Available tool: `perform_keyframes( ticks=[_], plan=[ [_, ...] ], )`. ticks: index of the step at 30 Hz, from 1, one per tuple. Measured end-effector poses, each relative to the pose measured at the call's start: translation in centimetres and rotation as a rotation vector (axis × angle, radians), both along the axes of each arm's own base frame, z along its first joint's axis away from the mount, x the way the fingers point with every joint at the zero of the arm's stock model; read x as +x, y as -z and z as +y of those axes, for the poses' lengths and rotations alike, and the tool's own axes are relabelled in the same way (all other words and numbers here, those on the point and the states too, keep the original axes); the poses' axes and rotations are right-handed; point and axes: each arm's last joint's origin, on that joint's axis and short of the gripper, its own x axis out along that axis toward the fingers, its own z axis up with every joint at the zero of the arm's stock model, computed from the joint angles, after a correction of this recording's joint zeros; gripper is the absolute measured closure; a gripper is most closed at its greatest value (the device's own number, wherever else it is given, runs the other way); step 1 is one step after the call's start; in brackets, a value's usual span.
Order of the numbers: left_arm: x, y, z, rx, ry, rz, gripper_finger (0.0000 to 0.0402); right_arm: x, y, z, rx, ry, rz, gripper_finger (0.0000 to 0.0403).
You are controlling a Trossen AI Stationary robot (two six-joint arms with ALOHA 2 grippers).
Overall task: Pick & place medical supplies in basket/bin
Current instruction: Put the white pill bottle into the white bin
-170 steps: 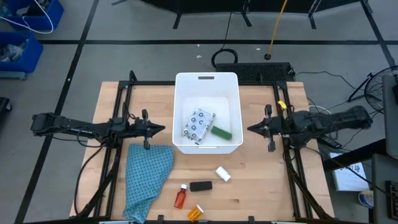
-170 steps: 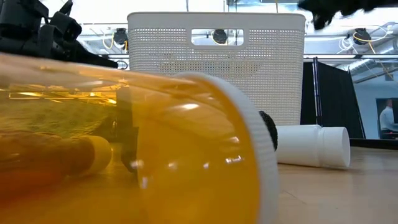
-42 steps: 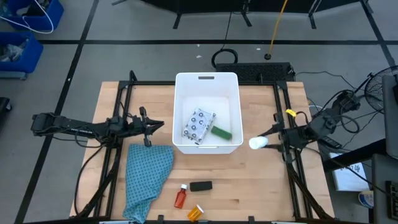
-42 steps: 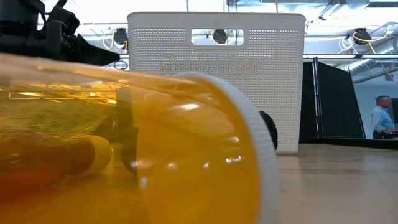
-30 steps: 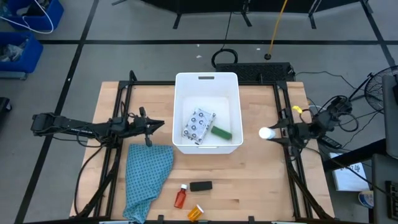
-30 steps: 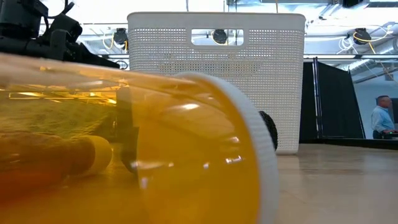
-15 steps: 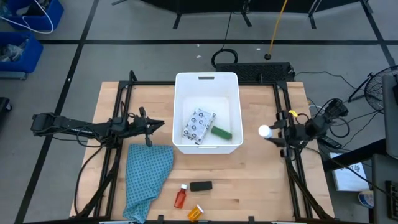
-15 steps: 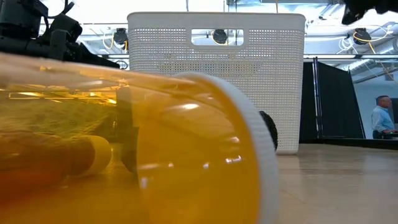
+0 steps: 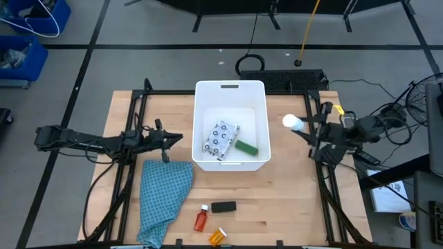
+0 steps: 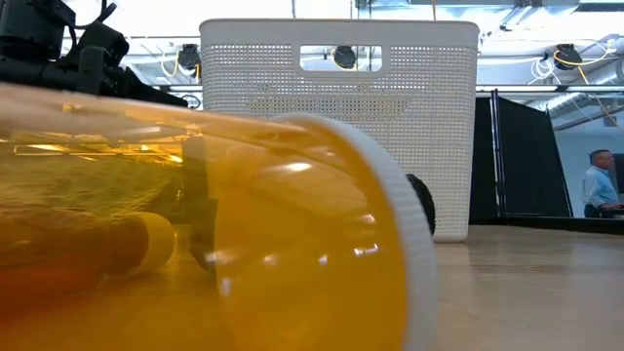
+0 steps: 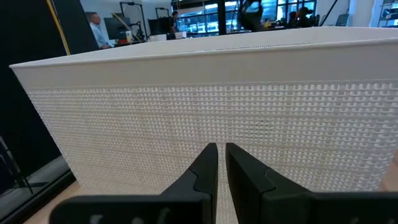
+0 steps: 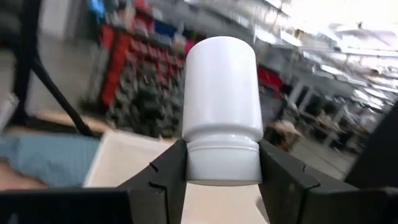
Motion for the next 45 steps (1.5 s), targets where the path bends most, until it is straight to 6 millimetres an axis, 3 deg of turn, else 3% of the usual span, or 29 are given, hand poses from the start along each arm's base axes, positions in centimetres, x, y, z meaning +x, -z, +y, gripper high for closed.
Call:
perform_keyframes(
  ticks=[9,15,18,24,28,35,42,45],
  plan=[
    [0.0,0.0,0.1,0.0,-0.022,0.0,0.0364,5.9,-4.1,-2.1,-0.004,0.09,0.218,0.0256],
    [0.0,0.0,0.1,-0.002,-0.022,-0.001,0.0364,10.9,-4.4,-5.7,0.071,0.011,0.31,0.0256],
    [0.0,0.0,0.1,-0.002,-0.022,-0.001,0.0364,13.3,-3.1,-8.4,0.113,0.016,0.384,0.0256],
    [0.0,0.0,0.0,-0.017,-0.013,-0.005,0.0364,16.7,1.4,-14.8,0.232,0.083,0.578,0.0256],
    [0.0,0.0,0.0,-0.033,-0.013,-0.009,0.0364,18.7,3.8,-17.5,0.256,0.073,0.677,0.0255],
    [0.0,0.2,0.0,-0.031,-0.013,0.016,0.0364,22.3,6.0,-19.5,0.155,-0.013,0.873,0.0255],
    [0.0,0.5,0.0,-0.031,-0.014,0.049,0.0364,23.0,9.0,-20.1,-0.135,-0.052,1.184,0.0255],
    [0.0,0.6,0.0,-0.031,-0.014,0.054,0.0364,23.4,10.1,-20.4,-0.183,-0.082,1.231,0.0255]
  ],
)
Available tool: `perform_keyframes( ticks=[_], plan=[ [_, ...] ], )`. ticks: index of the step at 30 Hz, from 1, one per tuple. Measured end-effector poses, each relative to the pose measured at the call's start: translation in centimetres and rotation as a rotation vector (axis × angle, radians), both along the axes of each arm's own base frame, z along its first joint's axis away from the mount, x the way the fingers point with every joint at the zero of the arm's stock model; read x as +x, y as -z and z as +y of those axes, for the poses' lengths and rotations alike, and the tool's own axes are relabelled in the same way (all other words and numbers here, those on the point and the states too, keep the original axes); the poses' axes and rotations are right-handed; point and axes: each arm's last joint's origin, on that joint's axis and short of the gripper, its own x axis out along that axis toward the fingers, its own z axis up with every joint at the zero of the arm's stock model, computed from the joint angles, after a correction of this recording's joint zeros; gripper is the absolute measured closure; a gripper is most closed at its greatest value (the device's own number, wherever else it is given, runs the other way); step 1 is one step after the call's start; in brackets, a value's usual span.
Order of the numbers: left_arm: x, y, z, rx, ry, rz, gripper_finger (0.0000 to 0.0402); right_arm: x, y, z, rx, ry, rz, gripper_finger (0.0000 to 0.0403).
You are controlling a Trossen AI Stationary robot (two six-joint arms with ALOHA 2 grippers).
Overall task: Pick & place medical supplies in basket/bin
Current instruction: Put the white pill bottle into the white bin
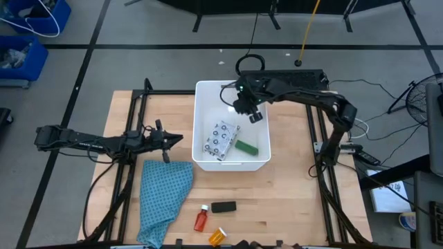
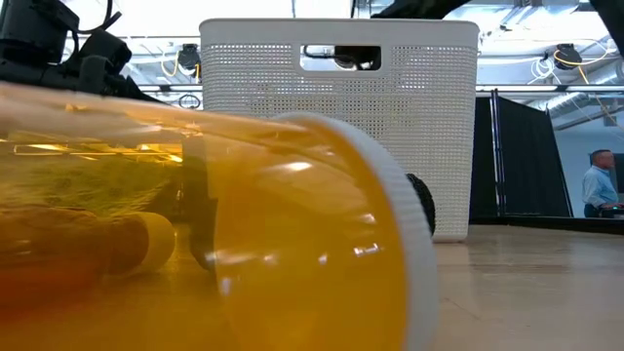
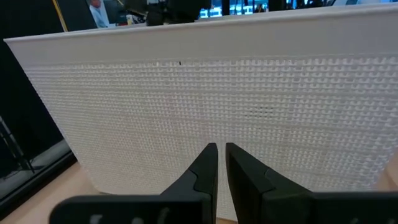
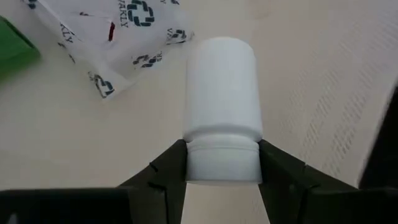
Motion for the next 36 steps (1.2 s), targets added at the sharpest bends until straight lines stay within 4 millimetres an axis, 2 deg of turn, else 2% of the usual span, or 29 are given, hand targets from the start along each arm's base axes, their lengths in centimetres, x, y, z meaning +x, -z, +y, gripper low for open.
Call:
perform_keyframes(
  ticks=[7,16,22,29,36],
  plan=[
    [0.0,0.0,0.0,0.006,-0.007,0.001,0.0364,1.1,3.0,-0.4,0.065,-0.066,0.067,0.0255],
    [0.0,0.0,0.0,0.006,-0.007,0.001,0.0364,2.2,8.6,-1.4,0.1,0.1,0.219,0.0255],
    [0.0,0.1,0.0,0.004,-0.007,0.011,0.0364,2.6,11.0,-1.5,0.159,0.106,0.267,0.0253],
    [0.0,0.2,0.0,0.004,-0.007,0.022,0.0364,2.6,11.2,-1.5,0.188,0.129,0.26,0.0243],
    [0.0,0.2,0.0,0.004,-0.007,0.022,0.0364,2.4,10.2,-1.7,0.11,0.165,0.258,0.0194]
  ],
)
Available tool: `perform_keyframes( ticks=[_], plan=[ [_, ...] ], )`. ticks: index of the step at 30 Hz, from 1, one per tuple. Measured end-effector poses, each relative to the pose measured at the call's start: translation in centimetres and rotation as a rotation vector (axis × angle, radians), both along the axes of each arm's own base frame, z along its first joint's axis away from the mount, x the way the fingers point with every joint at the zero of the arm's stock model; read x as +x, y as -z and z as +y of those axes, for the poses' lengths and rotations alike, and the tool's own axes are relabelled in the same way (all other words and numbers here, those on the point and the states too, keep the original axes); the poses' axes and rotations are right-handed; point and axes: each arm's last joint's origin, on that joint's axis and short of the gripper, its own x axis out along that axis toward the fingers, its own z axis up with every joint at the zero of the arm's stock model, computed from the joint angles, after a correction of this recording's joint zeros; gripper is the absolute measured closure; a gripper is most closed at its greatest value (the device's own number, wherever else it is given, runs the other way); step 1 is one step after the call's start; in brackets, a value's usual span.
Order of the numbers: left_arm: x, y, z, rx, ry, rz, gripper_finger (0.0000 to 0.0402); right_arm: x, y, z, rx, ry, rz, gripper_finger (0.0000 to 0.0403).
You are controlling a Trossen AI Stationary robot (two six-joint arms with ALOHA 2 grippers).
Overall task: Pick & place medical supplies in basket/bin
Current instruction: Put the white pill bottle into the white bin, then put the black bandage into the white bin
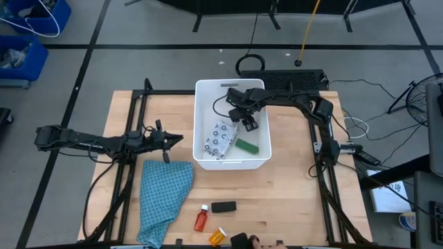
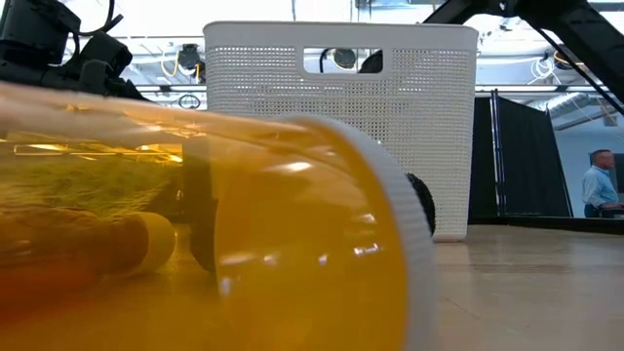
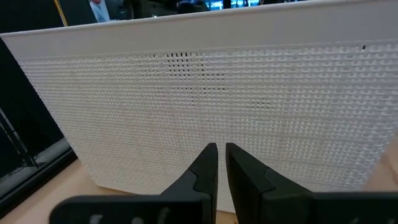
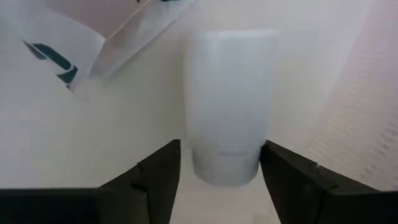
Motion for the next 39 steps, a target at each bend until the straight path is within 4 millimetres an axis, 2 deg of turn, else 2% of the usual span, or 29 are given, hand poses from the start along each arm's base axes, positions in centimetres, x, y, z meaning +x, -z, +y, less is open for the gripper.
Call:
perform_keyframes(
  ticks=[6,10,14,17,20,22,25,27,29,30,33,35,39],
  plan=[
    [0.0,0.0,0.0,-0.005,0.001,-0.002,0.0364,-0.2,-1.3,0.1,-0.024,0.022,-0.029,0.0158],
    [0.0,0.0,0.0,-0.005,0.003,-0.002,0.0364,-0.6,-3.8,0.3,-0.153,0.039,-0.047,0.0155],
    [0.0,0.0,0.0,-0.005,0.003,-0.003,0.0364,-1.7,-8.5,1.8,-0.278,0.036,-0.121,0.0158],
    [0.0,0.0,0.0,-0.005,0.003,-0.002,0.0364,-3.0,-13.2,4.2,-0.301,-0.013,-0.258,0.0166],
    [0.0,0.0,0.0,-0.005,0.003,-0.002,0.0364,-5.2,-17.8,7.4,-0.225,-0.118,-0.45,0.019],
    [0.0,0.0,0.0,-0.008,0.002,-0.002,0.0364,-7.0,-20.6,9.3,-0.147,-0.188,-0.589,0.0221],
    [0.0,0.0,0.0,-0.019,0.001,-0.005,0.0364,-9.9,-24.0,11.6,-0.008,-0.246,-0.778,0.0285],
    [0.0,0.0,0.0,-0.023,0.001,-0.005,0.0364,-11.8,-25.5,12.5,0.096,-0.259,-0.864,0.0336],
    [0.0,0.0,0.0,-0.023,-0.002,-0.006,0.0364,-13.3,-26.4,13.3,0.217,-0.283,-0.908,0.0382],
    [0.0,0.0,0.0,-0.023,-0.003,-0.006,0.0364,-14.0,-26.5,13.6,0.286,-0.304,-0.909,0.0392],
    [0.0,0.0,0.0,-0.023,-0.003,-0.006,0.0364,-15.4,-26.3,14.4,0.426,-0.301,-0.918,0.0391],
    [0.0,0.0,0.0,-0.023,-0.003,-0.006,0.0364,-16.1,-25.2,14.7,0.442,-0.241,-0.913,0.0398],
    [0.0,0.0,0.0,-0.023,-0.003,-0.006,0.0364,-17.1,-21.6,15.4,0.461,-0.157,-0.933,0.04]
  ],
)
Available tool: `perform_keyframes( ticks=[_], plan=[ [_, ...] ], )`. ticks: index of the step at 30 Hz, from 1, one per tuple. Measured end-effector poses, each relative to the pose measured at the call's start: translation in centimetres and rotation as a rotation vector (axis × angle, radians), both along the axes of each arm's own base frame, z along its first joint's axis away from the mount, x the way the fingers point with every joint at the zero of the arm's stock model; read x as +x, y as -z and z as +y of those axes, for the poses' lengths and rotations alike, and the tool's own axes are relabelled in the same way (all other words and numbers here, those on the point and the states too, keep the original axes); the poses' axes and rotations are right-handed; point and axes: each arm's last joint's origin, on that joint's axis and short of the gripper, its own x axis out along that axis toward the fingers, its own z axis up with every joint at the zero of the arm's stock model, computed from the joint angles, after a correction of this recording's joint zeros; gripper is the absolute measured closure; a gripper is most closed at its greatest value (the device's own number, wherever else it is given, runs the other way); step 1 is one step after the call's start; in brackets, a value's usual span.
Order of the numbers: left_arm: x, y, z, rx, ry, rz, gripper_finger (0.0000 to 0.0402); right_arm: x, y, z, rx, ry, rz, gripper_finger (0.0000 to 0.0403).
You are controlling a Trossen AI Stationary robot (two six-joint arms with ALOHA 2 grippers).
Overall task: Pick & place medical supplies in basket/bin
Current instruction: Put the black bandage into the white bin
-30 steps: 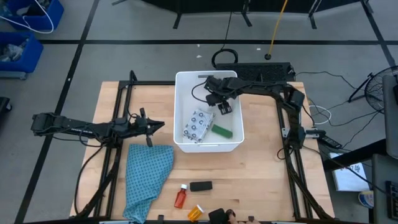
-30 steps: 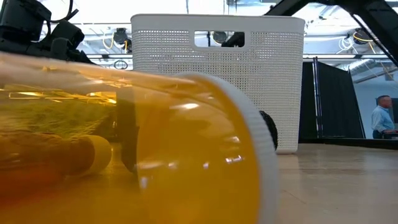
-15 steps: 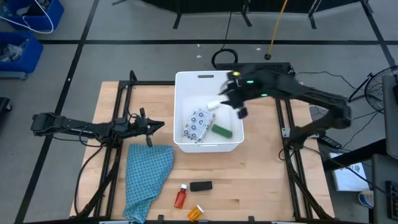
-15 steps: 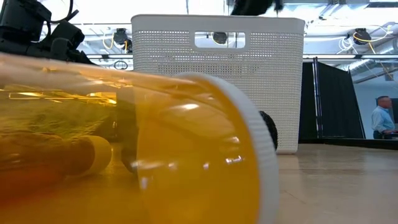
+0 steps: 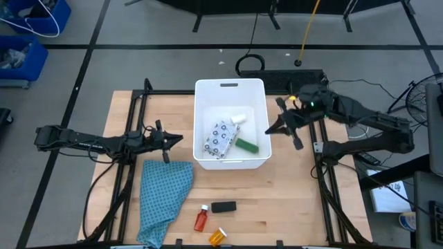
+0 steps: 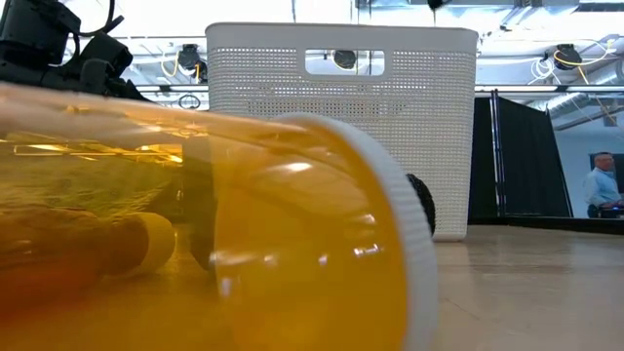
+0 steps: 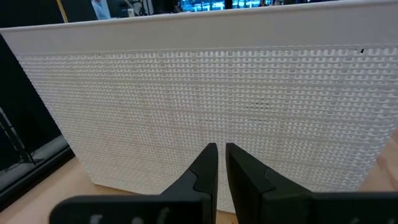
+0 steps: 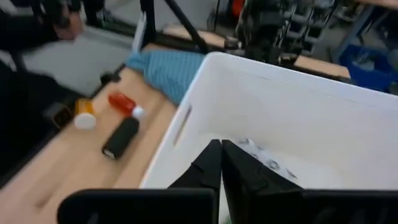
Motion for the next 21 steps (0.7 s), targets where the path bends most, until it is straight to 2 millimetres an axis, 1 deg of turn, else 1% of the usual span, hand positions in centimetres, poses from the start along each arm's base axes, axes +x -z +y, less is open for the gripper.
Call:
perform_keyframes(
  ticks=[6,8,10,14,18,21],
  plan=[
    [0.0,0.0,0.0,0.011,0.001,0.003,0.0364,-1.7,5.3,1.3,0.098,0.071,-0.225,0.0402],
    [0.0,0.0,0.0,-0.006,-0.001,-0.002,0.0364,-2.4,7.2,1.5,0.119,0.095,-0.265,0.0402],
    [0.0,0.0,0.0,-0.031,-0.003,-0.009,0.0364,-2.9,8.7,1.7,0.138,0.095,-0.304,0.0402],
    [0.0,0.0,0.0,-0.062,-0.006,-0.017,0.0364,-3.7,10.6,1.8,0.16,0.121,-0.318,0.0402],
    [0.0,0.0,0.0,-0.098,-0.009,-0.026,0.0364,-4.5,11.2,1.7,0.174,0.219,-0.334,0.0403],
    [0.0,0.1,0.0,-0.111,-0.011,-0.025,0.0364,-5.1,11.9,2.0,0.177,0.227,-0.341,0.0403]
  ],
)
